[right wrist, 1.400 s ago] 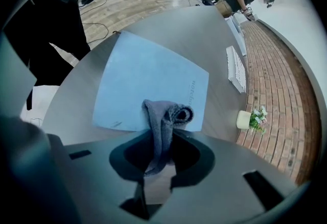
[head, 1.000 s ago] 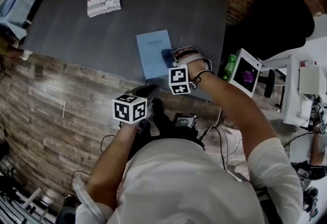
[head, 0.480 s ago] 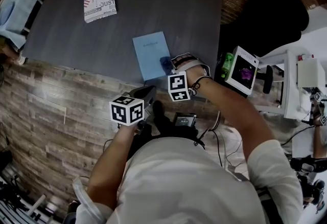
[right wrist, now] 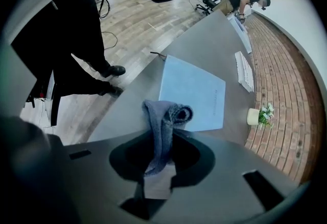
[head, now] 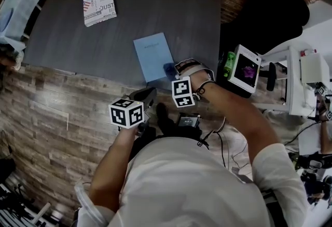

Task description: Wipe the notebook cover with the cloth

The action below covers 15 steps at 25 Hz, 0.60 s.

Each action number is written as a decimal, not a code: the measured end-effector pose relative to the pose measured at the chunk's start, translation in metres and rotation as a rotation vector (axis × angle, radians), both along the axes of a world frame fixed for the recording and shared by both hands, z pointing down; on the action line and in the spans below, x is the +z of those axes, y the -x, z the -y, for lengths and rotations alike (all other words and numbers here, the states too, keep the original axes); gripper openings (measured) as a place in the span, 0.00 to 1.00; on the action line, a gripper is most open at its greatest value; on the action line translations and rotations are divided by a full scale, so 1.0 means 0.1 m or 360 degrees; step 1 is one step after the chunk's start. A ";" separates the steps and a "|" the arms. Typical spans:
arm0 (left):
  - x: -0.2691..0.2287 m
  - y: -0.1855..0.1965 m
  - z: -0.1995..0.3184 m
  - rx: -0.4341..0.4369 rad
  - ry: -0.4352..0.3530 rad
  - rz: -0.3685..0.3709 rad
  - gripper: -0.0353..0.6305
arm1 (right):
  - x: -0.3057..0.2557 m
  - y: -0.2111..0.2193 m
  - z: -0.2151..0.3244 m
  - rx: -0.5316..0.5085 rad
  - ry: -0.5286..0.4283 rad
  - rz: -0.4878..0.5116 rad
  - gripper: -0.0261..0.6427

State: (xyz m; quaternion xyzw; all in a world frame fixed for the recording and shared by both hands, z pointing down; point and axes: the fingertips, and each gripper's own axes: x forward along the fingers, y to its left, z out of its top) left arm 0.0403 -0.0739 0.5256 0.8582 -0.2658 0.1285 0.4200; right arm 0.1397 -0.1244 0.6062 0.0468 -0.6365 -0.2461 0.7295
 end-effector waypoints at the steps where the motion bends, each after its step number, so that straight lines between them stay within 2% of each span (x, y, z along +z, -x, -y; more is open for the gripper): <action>1: 0.00 0.01 0.00 0.0001 -0.0001 -0.0001 0.07 | 0.00 0.00 -0.03 0.0006 0.0014 0.0005 0.17; 15: -0.10 0.18 -0.08 -0.0005 0.0004 -0.0031 0.07 | -0.27 0.06 -0.33 0.0161 0.0111 0.0159 0.17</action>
